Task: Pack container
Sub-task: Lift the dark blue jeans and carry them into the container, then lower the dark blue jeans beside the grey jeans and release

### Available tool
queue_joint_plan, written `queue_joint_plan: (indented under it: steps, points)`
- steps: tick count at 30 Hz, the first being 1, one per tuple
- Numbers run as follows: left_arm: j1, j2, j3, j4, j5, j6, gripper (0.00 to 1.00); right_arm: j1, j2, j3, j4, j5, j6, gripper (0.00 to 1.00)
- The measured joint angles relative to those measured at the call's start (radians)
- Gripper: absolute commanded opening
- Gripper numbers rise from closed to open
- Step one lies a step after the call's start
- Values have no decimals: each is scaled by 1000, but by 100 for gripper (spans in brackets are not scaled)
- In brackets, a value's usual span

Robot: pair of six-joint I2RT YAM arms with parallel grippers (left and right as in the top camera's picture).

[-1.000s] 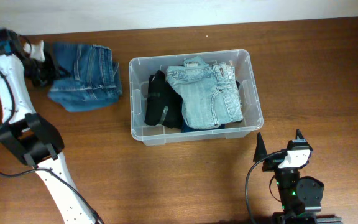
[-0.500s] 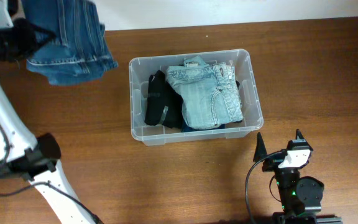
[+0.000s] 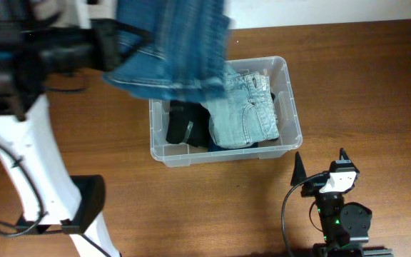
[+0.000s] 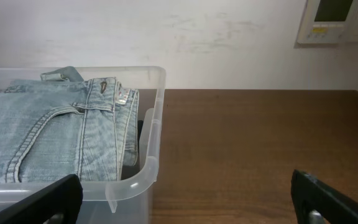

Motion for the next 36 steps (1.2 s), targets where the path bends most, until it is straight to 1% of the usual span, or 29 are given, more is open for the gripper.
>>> queue_joint_plan:
  steps: [5,8,13,16,20,25,30,36]
  points:
    - [-149,0,-132,0,-138,-82,1,0,0,0,0,0,1,98]
    - [-225,0,-265,0,-269,-160,1,0,0,0,0,0,0,98]
    - [-311,3,-476,15,-484,-293,1,0,0,0,0,0,0,98]
    - [-321,4,-570,87,-548,-342,1,0,0,0,0,0,0,98]
    - [-319,3,-678,209,-557,-380,1,0,0,0,0,0,0,98]
    - [-319,3,-748,328,-506,-399,1,0,0,0,0,0,0,98]
    - [-328,3,-749,442,-446,-404,1,0,0,0,0,0,0,98]
    - [-334,3,-646,446,-413,-405,1,0,0,0,0,0,0,98]
